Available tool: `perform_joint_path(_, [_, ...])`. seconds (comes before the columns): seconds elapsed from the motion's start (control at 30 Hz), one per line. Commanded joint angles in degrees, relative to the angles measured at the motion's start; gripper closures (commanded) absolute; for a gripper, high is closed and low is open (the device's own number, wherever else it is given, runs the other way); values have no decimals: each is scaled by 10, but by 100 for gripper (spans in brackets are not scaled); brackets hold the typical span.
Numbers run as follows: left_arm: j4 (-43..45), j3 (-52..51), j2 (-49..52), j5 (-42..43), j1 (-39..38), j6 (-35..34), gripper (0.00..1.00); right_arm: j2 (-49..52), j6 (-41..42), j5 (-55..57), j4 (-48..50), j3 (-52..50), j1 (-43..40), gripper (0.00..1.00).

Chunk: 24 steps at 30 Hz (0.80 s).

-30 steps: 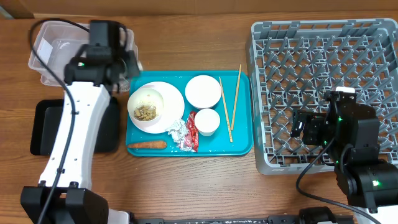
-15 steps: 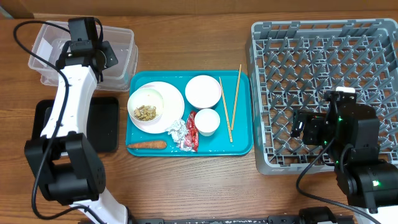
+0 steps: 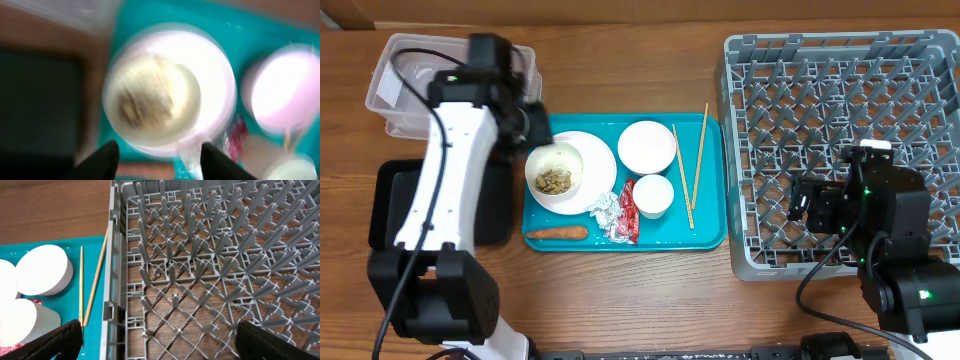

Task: Sort waste into correct bins and load items into the dishwasher
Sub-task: 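Carry the tissue with the left gripper into the clear plastic bin, then grasp the remaining tissue with the left gripper and drop it in the bin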

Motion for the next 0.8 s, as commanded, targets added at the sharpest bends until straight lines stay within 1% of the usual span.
perform_joint_path(0.0, [-40, -15, -1, 40, -51, 7, 41, -3, 2, 4, 3, 17, -2, 0])
perform_joint_path(0.1, [-24, -54, 5, 35, -88, 7, 39, -3, 2, 4, 3, 17, -2, 0])
perform_joint_path(0.27, [15, -116, 21, 29, -134, 2, 39, -3, 2, 4, -2, 17, -2, 0])
perform_joint_path(0.33, [26, -132, 27, 30, -146, -11, 39, -3, 2, 4, -4, 17, -2, 0])
perform_joint_path(0.4, [42, -147, 31, 29, -156, -21, 39, -3, 2, 4, -7, 17, -2, 0])
perform_joint_path(0.67, [103, -191, 36, 24, -177, -21, 37, -3, 2, 4, -9, 17, -2, 0])
perform_joint_path(0.77, [129, -211, 36, 20, -179, -22, 35, -3, 2, 4, -9, 17, -2, 0])
